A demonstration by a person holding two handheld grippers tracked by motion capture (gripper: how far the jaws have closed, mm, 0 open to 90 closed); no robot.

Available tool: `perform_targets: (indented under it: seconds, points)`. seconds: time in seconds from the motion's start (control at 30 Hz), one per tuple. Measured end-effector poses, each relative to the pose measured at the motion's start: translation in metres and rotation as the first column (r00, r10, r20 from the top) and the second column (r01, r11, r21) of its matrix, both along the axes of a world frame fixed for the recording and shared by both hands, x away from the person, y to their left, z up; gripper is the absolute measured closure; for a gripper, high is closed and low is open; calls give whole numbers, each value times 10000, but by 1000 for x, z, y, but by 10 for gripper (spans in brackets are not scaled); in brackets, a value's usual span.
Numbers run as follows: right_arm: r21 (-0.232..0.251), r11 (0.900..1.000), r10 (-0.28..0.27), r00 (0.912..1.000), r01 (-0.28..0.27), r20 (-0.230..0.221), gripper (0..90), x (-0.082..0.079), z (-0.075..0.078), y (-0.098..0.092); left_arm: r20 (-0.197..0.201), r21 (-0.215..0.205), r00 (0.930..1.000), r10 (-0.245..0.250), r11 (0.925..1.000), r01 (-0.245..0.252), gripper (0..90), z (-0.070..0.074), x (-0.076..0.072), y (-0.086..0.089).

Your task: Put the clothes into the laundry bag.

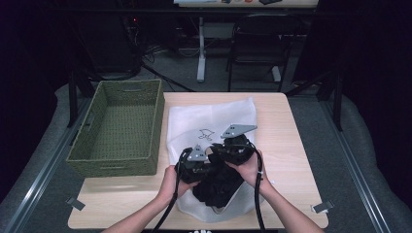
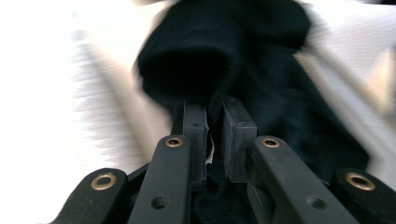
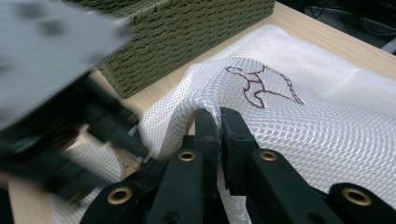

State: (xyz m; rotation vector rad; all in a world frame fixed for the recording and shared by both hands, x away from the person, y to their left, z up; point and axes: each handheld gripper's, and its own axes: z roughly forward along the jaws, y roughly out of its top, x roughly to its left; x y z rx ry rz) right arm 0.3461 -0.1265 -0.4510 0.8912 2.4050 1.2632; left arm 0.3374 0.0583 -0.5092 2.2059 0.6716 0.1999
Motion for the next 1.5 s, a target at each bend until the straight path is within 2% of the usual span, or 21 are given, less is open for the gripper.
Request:
perform_targets:
  seconds: [0.07,0.13,0.17,0.23,0.37,0.4,0.47,0.63,0.73,0.8,0.9,0.93,0.97,1.0,1.07,1.13,1.17,1.27,1.33,1.4,1.5]
  points:
    - [-50,10000,42,10000,-42,-78,865,-2,0,-2,-232,129,9974,675,9977,-673,809,-6,11,7]
    - [-327,9994,103,9998,-110,-188,864,-4,-3,-2,-434,155,9958,810,9966,-803,793,-10,15,11]
    - [-545,9983,181,9996,-192,-204,864,-4,-7,-2,-469,243,9962,727,9971,-717,771,-10,15,12]
    - [-692,9975,133,9993,-158,-359,864,-3,-11,-4,-515,256,9971,563,9982,-551,719,-8,12,12]
    - [-720,9974,65,9989,-99,-467,864,-1,-12,-8,-708,371,9974,147,9992,-121,512,-3,4,13]
    - [-733,9973,71,9989,-106,-468,864,-1,-13,-8,-768,514,9970,-37,9987,76,463,2,-1,13]
    - [-746,9972,60,9988,-97,-495,864,0,-13,-8,-761,544,9969,-216,9982,257,399,6,-8,13]
    - [-734,9973,10,9983,-52,-576,864,2,-14,-11,-794,571,9948,-644,9960,690,304,16,-26,12]
    - [-741,9972,7,9980,-54,-634,864,2,-15,-11,-1004,792,9904,-948,9915,1029,264,10,-32,3]
    - [-763,9970,30,9976,-83,-687,864,2,-16,-11,-1325,960,9841,-1180,9867,1312,247,3,-33,-4]
    - [-764,9970,44,9974,-99,-720,864,2,-17,-11,-1682,1387,9757,-1405,9766,1645,248,-11,-36,-15]
    - [-760,9970,60,9974,-115,-722,863,2,-17,-11,-1813,1687,9720,-1491,9691,1801,256,-18,-36,-19]
    - [-748,9971,87,9972,-143,-748,863,3,-18,-11,-1891,1846,9707,-1483,9655,1835,263,-24,-38,-23]
    - [-737,9971,106,9971,-162,-758,863,3,-18,-11,-1884,2133,9705,-1504,9583,1899,276,-28,-38,-25]
    - [-740,9971,132,9970,-189,-758,863,3,-18,-11,-1867,2429,9726,-1385,9528,1823,358,-35,-37,-28]
    - [-711,9973,135,9970,-190,-766,864,2,-18,-12,-2050,2472,9729,-1071,9561,1574,445,-43,-34,-28]
    - [-703,9974,129,9969,-184,-778,863,2,-18,-11,-1975,2474,9768,-825,9600,1311,501,-45,-33,-28]
    - [-558,9983,140,9969,-184,-770,864,2,-15,-13,-1893,2574,9772,-960,9556,1438,694,-43,-34,-30]
    - [-372,9991,181,9970,-210,-758,865,1,-13,-14,-1758,2615,9792,-1012,9542,1455,763,-42,-34,-30]
    - [-275,9993,213,9973,-233,-702,865,0,-10,-14,-1320,2778,9872,-898,9526,1238,782,-39,-34,-31]
    - [-35,9995,303,9981,-306,-532,865,-3,-4,-13,-549,2463,9980,-298,9683,424,787,-26,-26,-28]
